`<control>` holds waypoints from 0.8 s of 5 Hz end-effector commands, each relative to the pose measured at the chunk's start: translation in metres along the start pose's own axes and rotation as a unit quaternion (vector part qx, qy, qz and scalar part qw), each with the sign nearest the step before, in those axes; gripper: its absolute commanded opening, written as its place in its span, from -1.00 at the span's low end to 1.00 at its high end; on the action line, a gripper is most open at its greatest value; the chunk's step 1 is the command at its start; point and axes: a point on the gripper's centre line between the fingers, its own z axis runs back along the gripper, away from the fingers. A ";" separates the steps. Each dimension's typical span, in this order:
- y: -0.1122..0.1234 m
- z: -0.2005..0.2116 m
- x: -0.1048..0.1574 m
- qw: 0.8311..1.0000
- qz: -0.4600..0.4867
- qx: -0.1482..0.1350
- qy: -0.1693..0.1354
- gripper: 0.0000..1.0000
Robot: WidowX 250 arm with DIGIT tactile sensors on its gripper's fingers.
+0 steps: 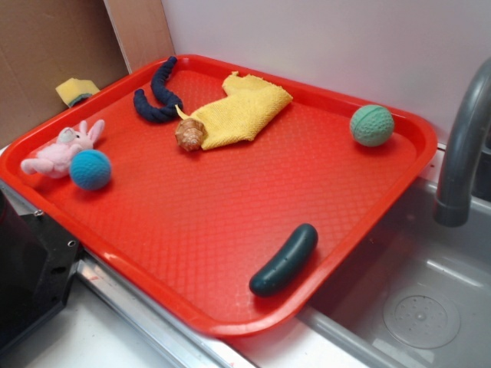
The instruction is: Grab the yellow cloth.
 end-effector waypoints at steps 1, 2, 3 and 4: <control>0.000 0.000 0.000 1.000 0.000 0.000 0.000 1.00; 0.030 -0.053 0.032 1.000 -0.012 0.023 -0.001 1.00; 0.036 -0.106 0.076 0.999 -0.032 0.011 -0.034 1.00; 0.033 -0.158 0.115 0.998 -0.051 -0.014 -0.040 1.00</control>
